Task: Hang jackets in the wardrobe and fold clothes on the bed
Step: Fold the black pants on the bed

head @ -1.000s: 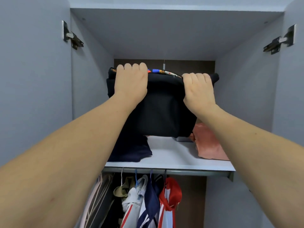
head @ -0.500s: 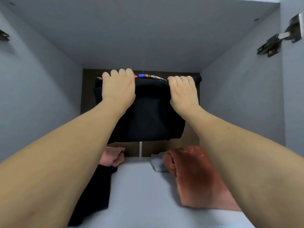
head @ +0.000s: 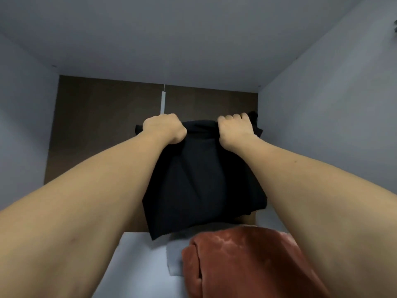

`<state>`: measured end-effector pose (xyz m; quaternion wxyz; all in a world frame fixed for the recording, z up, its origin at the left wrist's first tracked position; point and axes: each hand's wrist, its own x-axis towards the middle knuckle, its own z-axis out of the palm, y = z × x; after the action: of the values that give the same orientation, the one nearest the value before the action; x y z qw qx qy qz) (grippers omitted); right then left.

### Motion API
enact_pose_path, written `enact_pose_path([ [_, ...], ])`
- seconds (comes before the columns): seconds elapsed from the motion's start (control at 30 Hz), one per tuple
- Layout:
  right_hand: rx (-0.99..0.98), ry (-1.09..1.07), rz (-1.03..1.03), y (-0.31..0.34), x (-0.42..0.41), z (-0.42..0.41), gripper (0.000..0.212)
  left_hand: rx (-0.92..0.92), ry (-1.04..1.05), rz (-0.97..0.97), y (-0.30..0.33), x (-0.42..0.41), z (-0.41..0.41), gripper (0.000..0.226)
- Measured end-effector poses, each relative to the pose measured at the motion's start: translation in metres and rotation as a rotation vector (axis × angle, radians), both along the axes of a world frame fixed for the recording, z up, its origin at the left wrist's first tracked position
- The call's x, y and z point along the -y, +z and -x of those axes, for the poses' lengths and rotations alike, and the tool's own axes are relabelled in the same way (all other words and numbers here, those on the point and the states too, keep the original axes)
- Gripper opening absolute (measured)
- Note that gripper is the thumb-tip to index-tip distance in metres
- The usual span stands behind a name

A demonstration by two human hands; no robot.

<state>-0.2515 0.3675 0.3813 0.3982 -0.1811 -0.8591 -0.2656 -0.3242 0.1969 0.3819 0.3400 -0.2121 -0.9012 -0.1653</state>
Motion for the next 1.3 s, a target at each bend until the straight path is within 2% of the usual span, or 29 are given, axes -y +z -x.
enact_pose_path([
  [0.1, 0.237, -0.119, 0.143, 0.01, -0.016, 0.028, 0.04, 0.156, -0.051, 0.22, 0.008, -0.027, 0.023, 0.01],
  [0.2, 0.482, -0.215, 0.288, -0.004, -0.046, 0.059, 0.04, 0.219, -0.058, 0.398, -0.015, -0.067, 0.055, 0.003],
  [0.27, 0.506, -0.243, 0.309, -0.041, -0.073, 0.078, 0.042, 0.3, -0.054, 0.473, -0.058, -0.099, 0.081, 0.019],
  [0.33, 0.506, -0.21, 0.355, -0.096, -0.098, 0.091, 0.047, 0.382, -0.026, 0.478, -0.114, -0.123, 0.102, 0.055],
  [0.4, 0.517, -0.127, 0.441, -0.144, -0.115, 0.097, 0.047, 0.345, -0.049, 0.429, -0.158, -0.129, 0.112, 0.071],
  [0.53, 0.415, 0.019, 0.44, -0.171, -0.131, 0.088, 0.038, 0.156, -0.132, 0.317, -0.19, -0.115, 0.123, 0.065],
  [0.63, 0.424, 0.04, 0.414, -0.17, -0.131, 0.084, 0.038, 0.035, -0.032, 0.144, -0.194, -0.102, 0.126, 0.062],
  [0.67, 0.437, 0.027, 0.412, -0.17, -0.13, 0.083, 0.039, 0.069, 0.017, 0.003, -0.195, -0.097, 0.126, 0.062],
  [0.7, 0.452, 0.011, 0.409, -0.169, -0.129, 0.084, 0.04, 0.18, 0.037, -0.176, -0.196, -0.093, 0.125, 0.063],
  [0.77, 0.466, -0.019, 0.393, -0.167, -0.126, 0.085, 0.043, 0.533, -0.04, -0.564, -0.198, -0.087, 0.125, 0.072],
  [0.8, 0.462, -0.028, 0.379, -0.165, -0.125, 0.084, 0.045, 0.68, -0.091, -0.686, -0.201, -0.087, 0.127, 0.077],
  [0.87, 0.446, -0.048, 0.33, -0.163, -0.123, 0.083, 0.053, 0.79, -0.114, -0.696, -0.204, -0.088, 0.128, 0.079],
  [0.93, 0.433, -0.068, 0.23, -0.161, -0.122, 0.082, 0.058, 0.775, -0.111, -0.628, -0.202, -0.087, 0.127, 0.072],
  [1.07, 0.357, -0.04, 0.066, -0.164, -0.118, 0.082, 0.05, 0.829, -0.169, -0.587, -0.194, -0.091, 0.124, 0.063],
  [1.13, 0.353, -0.003, 0.141, -0.173, -0.119, 0.085, 0.047, 0.762, -0.082, -0.476, -0.195, -0.094, 0.121, 0.063],
  [1.17, 0.365, 0.016, 0.228, -0.179, -0.12, 0.086, 0.048, 0.636, 0.004, -0.383, -0.197, -0.095, 0.118, 0.063],
  [1.2, 0.375, 0.033, 0.309, -0.184, -0.123, 0.087, 0.05, 0.436, 0.057, -0.269, -0.2, -0.095, 0.113, 0.065],
  [1.27, 0.362, 0.059, 0.388, -0.19, -0.129, 0.09, 0.052, 0.049, -0.073, -0.083, -0.205, -0.103, 0.105, 0.07],
  [1.3, 0.351, 0.069, 0.405, -0.192, -0.131, 0.091, 0.051, 0.015, -0.203, -0.001, -0.205, -0.11, 0.103, 0.07],
])
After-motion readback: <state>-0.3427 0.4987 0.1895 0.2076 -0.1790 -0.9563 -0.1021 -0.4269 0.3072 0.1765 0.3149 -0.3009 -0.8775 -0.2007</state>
